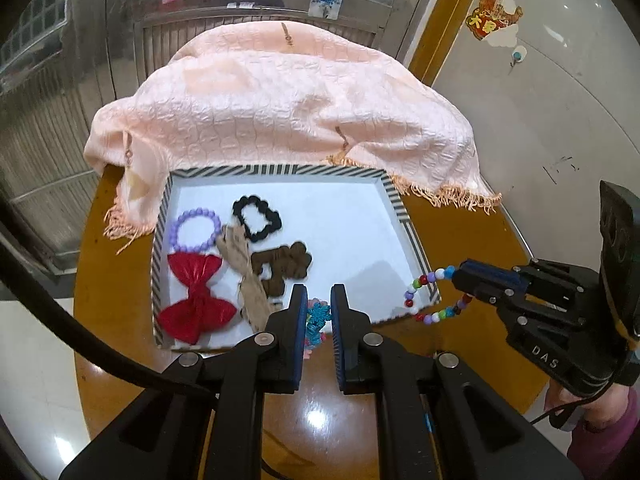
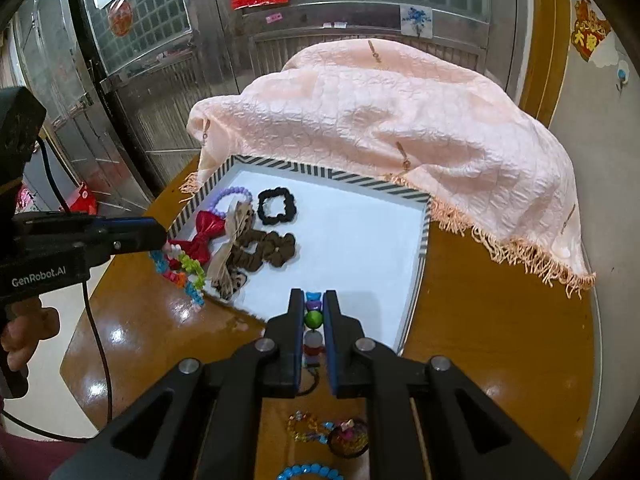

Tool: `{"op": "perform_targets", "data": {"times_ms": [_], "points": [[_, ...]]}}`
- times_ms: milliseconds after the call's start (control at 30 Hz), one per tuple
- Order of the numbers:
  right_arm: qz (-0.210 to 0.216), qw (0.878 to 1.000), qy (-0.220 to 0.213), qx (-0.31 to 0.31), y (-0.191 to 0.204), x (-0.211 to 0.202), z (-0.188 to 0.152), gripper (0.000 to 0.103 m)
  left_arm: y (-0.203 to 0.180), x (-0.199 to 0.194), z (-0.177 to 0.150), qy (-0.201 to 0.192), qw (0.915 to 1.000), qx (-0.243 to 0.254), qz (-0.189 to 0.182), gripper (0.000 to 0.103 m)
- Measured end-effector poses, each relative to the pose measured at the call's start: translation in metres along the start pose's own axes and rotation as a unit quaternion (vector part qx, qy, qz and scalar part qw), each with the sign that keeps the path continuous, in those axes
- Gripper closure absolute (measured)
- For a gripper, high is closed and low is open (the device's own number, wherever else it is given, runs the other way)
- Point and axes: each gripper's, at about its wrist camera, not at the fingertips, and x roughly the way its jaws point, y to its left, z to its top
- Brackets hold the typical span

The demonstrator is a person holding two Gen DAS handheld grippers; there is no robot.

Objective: Organize jewelry
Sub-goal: 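Carry the flower-bead bracelet with left gripper while right gripper carries the round-bead bracelet into the tray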

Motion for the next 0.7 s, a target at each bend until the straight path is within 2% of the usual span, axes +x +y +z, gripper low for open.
{"op": "perform_targets", "data": {"times_ms": [367, 700], "points": [[-0.003, 1.000, 0.010, 0.005, -0.020, 0.021, 0.020, 0.094, -0.014, 0.041, 0.015, 0.021, 0.9997, -0.002, 0.010, 0.103], [0.008, 0.999, 0.032, 0.007, -0.030, 0.057, 0.034, 0.094, -0.007, 0.078, 0.019, 0.043, 0.9986, -0.026, 0.015, 0.103]]}}
